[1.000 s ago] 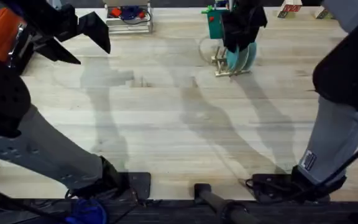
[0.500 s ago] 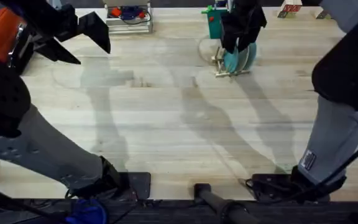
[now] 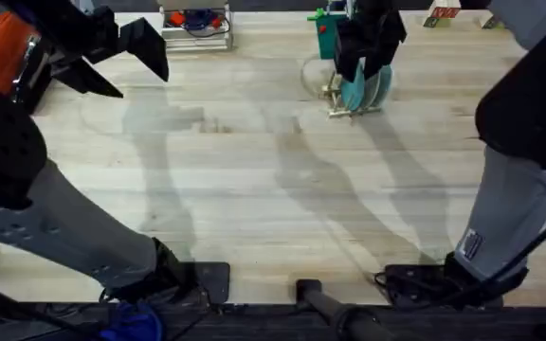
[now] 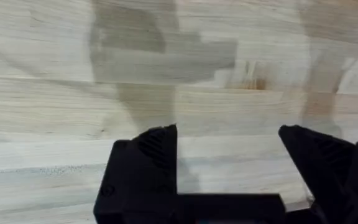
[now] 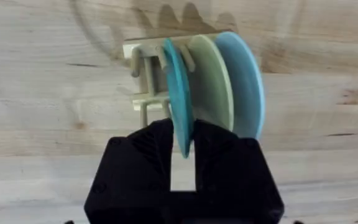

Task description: Pick up the plates from the table one by one and place each into a slot on the dish rack.

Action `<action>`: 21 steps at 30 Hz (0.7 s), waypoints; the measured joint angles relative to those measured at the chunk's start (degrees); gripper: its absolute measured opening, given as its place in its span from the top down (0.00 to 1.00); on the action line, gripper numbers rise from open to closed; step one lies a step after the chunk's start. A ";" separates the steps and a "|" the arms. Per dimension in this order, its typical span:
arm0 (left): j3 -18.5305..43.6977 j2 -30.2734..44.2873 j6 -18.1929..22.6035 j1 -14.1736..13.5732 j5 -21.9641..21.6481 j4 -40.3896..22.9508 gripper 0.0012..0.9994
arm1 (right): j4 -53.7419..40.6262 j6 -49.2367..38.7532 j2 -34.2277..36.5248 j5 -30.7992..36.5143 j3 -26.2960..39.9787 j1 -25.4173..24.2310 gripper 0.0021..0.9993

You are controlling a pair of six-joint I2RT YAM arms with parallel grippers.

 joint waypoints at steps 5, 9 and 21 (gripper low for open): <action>0.00 0.00 0.00 0.00 0.00 0.00 0.00 | -2.86 -0.53 0.00 0.04 2.84 0.00 0.78; 0.01 0.00 0.00 0.00 0.00 0.01 0.00 | -6.05 -1.06 0.00 0.28 8.63 0.00 0.74; 0.02 0.00 0.00 0.00 0.00 0.00 0.01 | -13.26 -1.93 -0.07 2.08 28.07 0.00 0.69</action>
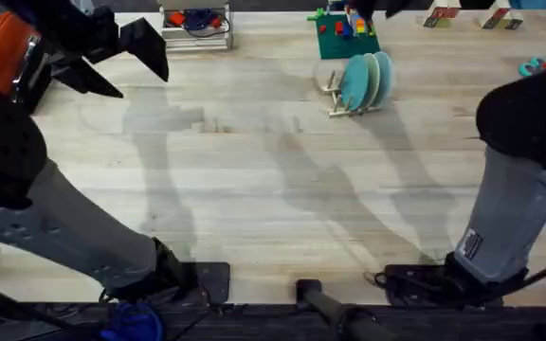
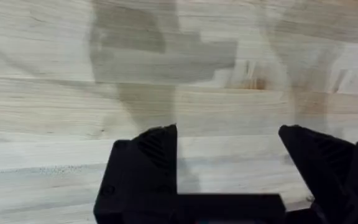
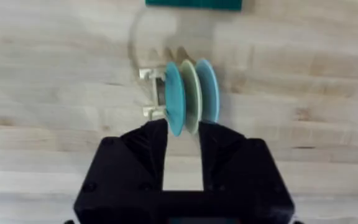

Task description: Pick up the plates from the table one by one and place each into a slot on the dish rack.

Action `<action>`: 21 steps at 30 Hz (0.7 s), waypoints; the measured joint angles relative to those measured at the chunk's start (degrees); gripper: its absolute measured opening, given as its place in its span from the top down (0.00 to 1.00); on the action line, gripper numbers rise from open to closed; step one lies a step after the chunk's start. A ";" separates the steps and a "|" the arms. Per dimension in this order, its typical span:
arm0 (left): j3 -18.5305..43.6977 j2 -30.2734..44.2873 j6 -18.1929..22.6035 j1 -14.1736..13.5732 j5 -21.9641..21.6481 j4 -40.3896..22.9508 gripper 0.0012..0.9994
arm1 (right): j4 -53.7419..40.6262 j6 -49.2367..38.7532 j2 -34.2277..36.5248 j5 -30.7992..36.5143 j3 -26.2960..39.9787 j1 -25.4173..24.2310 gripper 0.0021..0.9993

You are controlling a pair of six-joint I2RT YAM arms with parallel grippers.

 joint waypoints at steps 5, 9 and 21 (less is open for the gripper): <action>-0.01 0.00 0.00 0.00 0.00 0.00 0.00 | -0.02 -0.82 -0.59 0.13 2.38 -0.04 0.09; 0.00 0.00 0.00 0.00 0.00 0.00 0.00 | -0.02 -1.55 -1.27 0.11 2.38 -0.04 0.01; 0.00 0.00 0.00 0.00 0.00 0.02 0.00 | -0.02 -1.74 -11.26 -3.87 -1.43 -5.65 0.01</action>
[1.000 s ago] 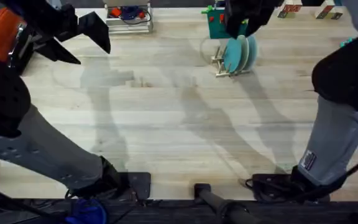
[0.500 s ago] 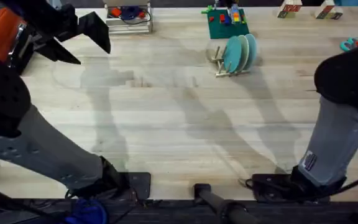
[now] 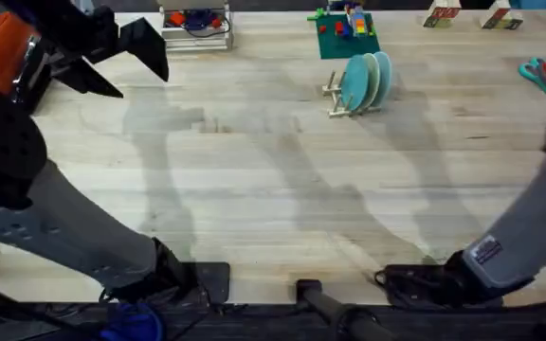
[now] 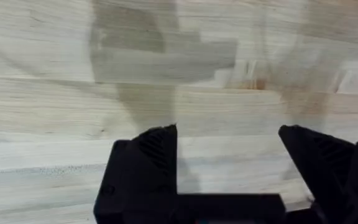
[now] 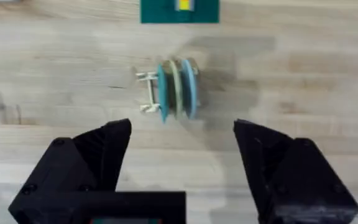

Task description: Pick up the plates from the table one by one and place each into a slot on the dish rack.

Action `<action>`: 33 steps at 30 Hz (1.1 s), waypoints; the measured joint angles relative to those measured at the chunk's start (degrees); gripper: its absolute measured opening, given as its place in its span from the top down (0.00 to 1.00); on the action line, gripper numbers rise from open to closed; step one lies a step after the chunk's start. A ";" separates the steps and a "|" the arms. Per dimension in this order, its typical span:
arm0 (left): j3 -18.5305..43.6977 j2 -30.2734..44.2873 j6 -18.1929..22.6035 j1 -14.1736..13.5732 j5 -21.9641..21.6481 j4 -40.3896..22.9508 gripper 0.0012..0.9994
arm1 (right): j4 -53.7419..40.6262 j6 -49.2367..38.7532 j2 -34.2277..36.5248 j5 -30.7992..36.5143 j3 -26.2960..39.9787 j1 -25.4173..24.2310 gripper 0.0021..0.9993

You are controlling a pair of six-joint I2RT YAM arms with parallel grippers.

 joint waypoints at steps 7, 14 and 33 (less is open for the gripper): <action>0.00 0.00 0.00 0.00 -0.02 0.01 0.00 | 0.00 -2.35 -8.38 -7.58 -10.46 -10.06 0.01; -0.02 0.00 0.00 0.00 0.00 -0.02 0.00 | 0.02 -4.53 -13.82 -10.25 -18.16 -12.18 0.01; 0.00 0.00 0.00 0.00 0.00 -0.02 0.00 | 7.65 -11.99 -28.38 -14.08 -38.21 -11.22 0.00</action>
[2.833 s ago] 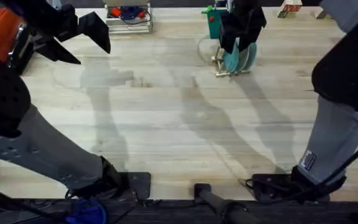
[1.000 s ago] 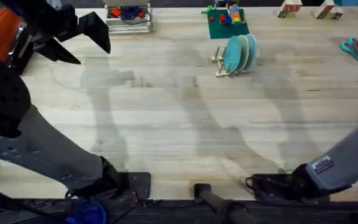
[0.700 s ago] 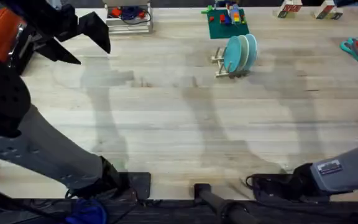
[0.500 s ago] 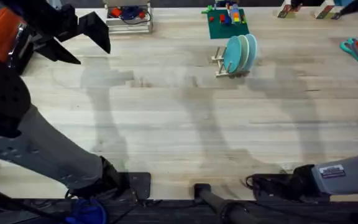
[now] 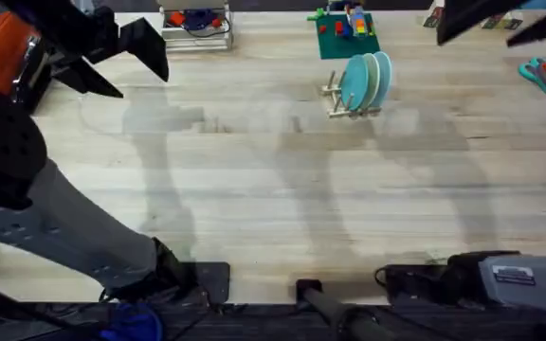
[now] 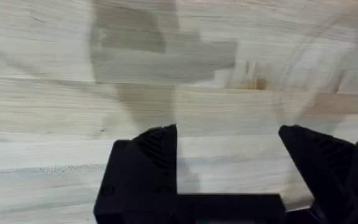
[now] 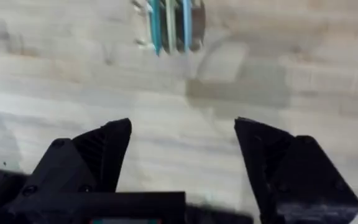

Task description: Pick up the plates from the table one by one and place each into a slot on the dish rack.

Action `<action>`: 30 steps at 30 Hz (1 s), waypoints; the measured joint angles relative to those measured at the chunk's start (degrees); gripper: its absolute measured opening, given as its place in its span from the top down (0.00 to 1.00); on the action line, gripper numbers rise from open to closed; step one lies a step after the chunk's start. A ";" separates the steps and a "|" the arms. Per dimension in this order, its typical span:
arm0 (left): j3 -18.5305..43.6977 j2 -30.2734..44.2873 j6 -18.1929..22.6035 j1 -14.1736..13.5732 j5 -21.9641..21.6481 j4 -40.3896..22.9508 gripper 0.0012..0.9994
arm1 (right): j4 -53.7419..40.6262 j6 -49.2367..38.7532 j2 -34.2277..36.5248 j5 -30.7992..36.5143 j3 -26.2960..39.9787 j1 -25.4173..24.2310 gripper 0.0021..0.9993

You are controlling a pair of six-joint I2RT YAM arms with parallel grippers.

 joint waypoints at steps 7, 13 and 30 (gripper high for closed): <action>0.00 0.00 0.00 0.00 0.00 0.02 0.01 | 13.38 -0.38 -0.56 1.47 -0.32 8.13 0.00; 0.00 0.00 0.00 0.00 0.00 0.00 0.00 | 22.80 -0.06 -0.43 7.57 -0.32 15.89 0.00; 0.00 0.00 0.00 0.00 -0.02 0.00 0.00 | 26.73 3.09 4.03 10.60 -0.60 19.08 0.01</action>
